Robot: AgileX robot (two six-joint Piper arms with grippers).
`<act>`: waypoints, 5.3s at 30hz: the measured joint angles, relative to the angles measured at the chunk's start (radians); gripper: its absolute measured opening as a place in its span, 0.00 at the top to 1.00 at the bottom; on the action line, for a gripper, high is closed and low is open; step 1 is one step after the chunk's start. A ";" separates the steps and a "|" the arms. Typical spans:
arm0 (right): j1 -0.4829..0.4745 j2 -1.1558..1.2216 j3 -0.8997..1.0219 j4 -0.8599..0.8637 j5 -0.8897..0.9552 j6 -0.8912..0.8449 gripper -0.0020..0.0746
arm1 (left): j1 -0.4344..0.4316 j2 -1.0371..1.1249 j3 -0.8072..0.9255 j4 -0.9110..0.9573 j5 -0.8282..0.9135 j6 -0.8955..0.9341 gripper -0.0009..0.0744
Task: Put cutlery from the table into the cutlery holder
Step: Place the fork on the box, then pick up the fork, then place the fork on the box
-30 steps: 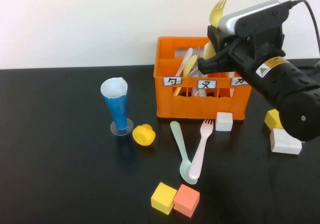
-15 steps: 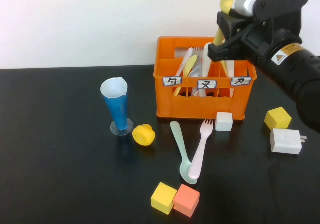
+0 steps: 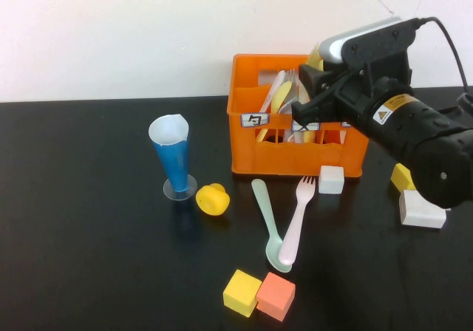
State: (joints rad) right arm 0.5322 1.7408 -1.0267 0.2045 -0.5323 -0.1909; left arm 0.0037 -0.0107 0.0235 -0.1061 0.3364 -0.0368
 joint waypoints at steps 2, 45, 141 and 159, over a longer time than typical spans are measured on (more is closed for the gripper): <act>0.000 0.000 0.000 -0.002 0.010 0.000 0.50 | 0.000 0.000 0.000 0.000 0.000 0.000 0.99; 0.090 -0.021 -0.265 -0.178 1.379 0.581 0.59 | 0.000 0.000 0.000 0.000 0.000 0.000 0.99; 0.115 -0.181 0.108 0.313 -0.255 -0.297 0.79 | 0.000 0.000 0.000 0.000 0.000 0.000 0.99; 0.050 0.055 0.058 0.161 -0.355 -0.041 0.79 | 0.000 0.000 0.000 0.000 0.000 0.000 0.99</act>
State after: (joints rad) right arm 0.5819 1.7955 -0.9690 0.3654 -0.8877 -0.2319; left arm 0.0037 -0.0107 0.0235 -0.1061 0.3364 -0.0368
